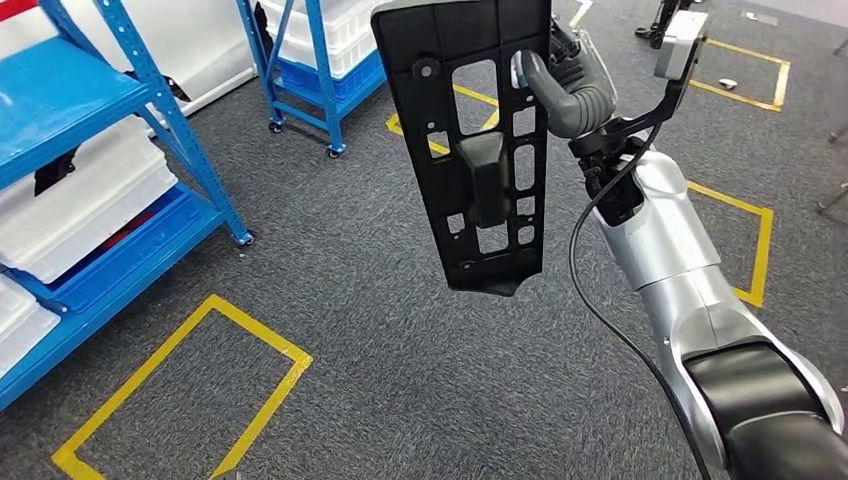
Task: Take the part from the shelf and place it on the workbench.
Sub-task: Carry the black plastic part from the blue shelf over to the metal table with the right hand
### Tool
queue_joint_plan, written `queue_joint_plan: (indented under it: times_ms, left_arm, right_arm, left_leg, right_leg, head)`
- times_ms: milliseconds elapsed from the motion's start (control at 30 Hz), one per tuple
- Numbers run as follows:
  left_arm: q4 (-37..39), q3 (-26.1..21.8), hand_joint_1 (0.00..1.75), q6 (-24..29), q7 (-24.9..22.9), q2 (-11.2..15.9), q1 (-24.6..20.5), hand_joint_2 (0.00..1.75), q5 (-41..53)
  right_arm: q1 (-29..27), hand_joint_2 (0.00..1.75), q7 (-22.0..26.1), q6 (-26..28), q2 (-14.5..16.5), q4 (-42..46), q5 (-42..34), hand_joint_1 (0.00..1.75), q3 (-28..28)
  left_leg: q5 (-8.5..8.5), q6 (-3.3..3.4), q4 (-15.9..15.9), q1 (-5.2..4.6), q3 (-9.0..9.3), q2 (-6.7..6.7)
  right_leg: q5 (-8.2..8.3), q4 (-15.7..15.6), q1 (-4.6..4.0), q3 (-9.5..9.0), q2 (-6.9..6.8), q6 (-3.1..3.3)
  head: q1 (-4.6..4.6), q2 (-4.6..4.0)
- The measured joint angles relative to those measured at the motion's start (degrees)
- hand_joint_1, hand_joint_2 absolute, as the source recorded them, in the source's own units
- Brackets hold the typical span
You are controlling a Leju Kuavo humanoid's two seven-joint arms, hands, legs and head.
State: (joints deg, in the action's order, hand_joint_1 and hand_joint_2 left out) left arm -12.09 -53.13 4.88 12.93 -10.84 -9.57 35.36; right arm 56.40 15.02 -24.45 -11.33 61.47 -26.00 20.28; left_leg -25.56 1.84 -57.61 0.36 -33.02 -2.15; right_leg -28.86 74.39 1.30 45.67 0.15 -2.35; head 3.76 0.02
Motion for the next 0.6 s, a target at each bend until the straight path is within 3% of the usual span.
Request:
queue_joint_plan:
  times_ms: [67, 133, 167, 233, 267, 333, 400, 467, 500, 533, 567, 600]
  left_arm:
    - [0.0, 0.0, 0.00, 0.0, 0.0, 0.0, 0.0, 1.75, 0.0]
    - [0.0, 0.0, 0.00, -0.1, 0.0, -0.1, 0.0, 1.75, 0.0]
    - [0.0, 0.0, 0.00, -0.1, 0.0, -0.1, -0.1, 1.75, 0.0]
    - [0.0, 0.0, 0.00, -0.1, 0.0, -0.1, -0.2, 1.75, 0.0]
    - [0.0, 0.0, 0.00, -0.1, 0.0, -0.1, -0.3, 1.75, -0.1]
    - [0.0, 0.0, 0.00, -0.1, 0.0, -0.1, -0.4, 1.75, -0.1]
    - [0.0, 0.0, 0.00, -0.1, 0.0, -0.2, -0.2, 1.75, -0.1]
    - [0.0, 0.0, 0.00, -0.1, 0.0, -0.1, 0.0, 1.75, -0.1]
    - [0.0, 0.0, 0.00, -0.1, 0.0, -0.1, 0.1, 1.75, -0.1]
    - [0.0, 0.0, 0.00, -0.1, 0.0, -0.1, 0.1, 1.75, -0.1]
    - [0.0, 0.0, 0.00, -0.1, 0.0, -0.1, 0.0, 1.75, -0.1]
    - [0.0, 0.0, 0.00, -0.1, 0.0, -0.1, 0.0, 1.75, 0.0]
  right_arm:
    - [-0.3, 1.75, 0.0, 0.0, -0.1, 0.3, 0.3, 1.75, -0.3]
    - [-0.3, 1.75, 0.0, 0.0, -0.2, 0.8, 0.6, 1.75, -0.6]
    - [-0.3, 1.75, 0.0, -0.1, -0.3, 1.0, 0.6, 1.75, -0.7]
    - [-0.4, 1.75, 0.0, -0.1, -0.5, 1.2, 0.7, 1.75, -0.9]
    - [-0.4, 1.75, 0.0, -0.1, -0.6, 1.2, 0.8, 1.75, -1.0]
    - [-0.3, 1.75, 0.0, -0.1, -0.7, 1.4, 0.9, 1.75, -1.1]
    - [-0.3, 1.75, 0.0, -0.1, -0.7, 1.4, 1.0, 1.75, -1.2]
    - [-0.4, 1.75, 0.0, -0.1, -0.6, 1.4, 1.1, 1.75, -1.2]
    - [-0.5, 1.75, 0.0, -0.1, -0.6, 1.4, 1.1, 1.75, -1.2]
    - [-0.6, 1.75, 0.0, -0.1, -0.6, 1.4, 1.1, 1.75, -1.2]
    - [-0.6, 1.75, 0.0, -0.1, -0.6, 1.4, 1.1, 1.75, -1.2]
    - [-0.5, 1.75, 0.0, -0.1, -0.6, 1.4, 1.1, 1.75, -1.3]
  left_leg:
    - [-0.28, -0.20, 0.0, -0.14, 0.31, -1.38]
    - [-0.68, -0.64, -0.1, -0.53, 0.62, -2.62]
    - [-0.87, -0.90, -0.1, -0.68, 0.75, -3.19]
    - [-1.17, -1.41, 0.0, -0.80, 1.01, -4.39]
    - [-1.50, -1.71, -0.2, -0.71, 1.08, -4.15]
    - [-3.52, -2.19, -3.0, -0.42, 0.06, -1.71]
    - [-7.30, -2.47, -10.3, -0.15, -3.23, 1.07]
    - [-9.35, -2.68, -16.9, -0.10, -6.55, 1.66]
    - [-8.67, -2.72, -17.3, -0.06, -6.98, 1.72]
    - [-6.89, -2.73, -15.4, 0.03, -6.32, 1.89]
    - [-4.43, -2.70, -11.5, 0.19, -4.75, 2.52]
    - [-2.53, -2.68, -7.6, 0.42, -3.07, 4.00]
  right_leg:
    - [3.46, -6.9, -0.14, -3.86, -1.44, 0.28]
    - [5.62, -14.1, -0.87, -7.79, -3.63, 1.08]
    - [5.80, -15.7, -1.22, -8.58, -4.14, 1.50]
    - [5.71, -16.1, -1.46, -8.52, -3.03, 2.20]
    - [5.80, -16.3, -1.33, -8.60, -2.37, 2.48]
    - [6.00, -16.7, -0.98, -8.86, -1.16, 3.17]
    - [6.02, -16.8, -0.80, -8.96, 0.02, 3.65]
    - [5.99, -16.7, -0.82, -8.97, 1.57, 3.79]
    - [5.97, -16.6, -0.81, -8.98, 2.46, 3.77]
    - [5.92, -16.4, -0.77, -9.00, 3.34, 3.70]
    - [5.82, -16.2, -0.71, -9.01, 4.18, 3.55]
    - [5.69, -15.9, -0.69, -8.92, 4.96, 3.33]
  head:
    - [0.00, -0.01]
    - [0.01, -0.01]
    - [0.01, 0.00]
    - [0.02, 0.00]
    - [0.02, 0.00]
    - [0.03, 0.00]
    - [0.05, 0.00]
    - [0.05, 0.00]
    - [0.05, 0.00]
    - [0.05, 0.00]
    - [0.05, 0.00]
    - [0.05, 0.00]
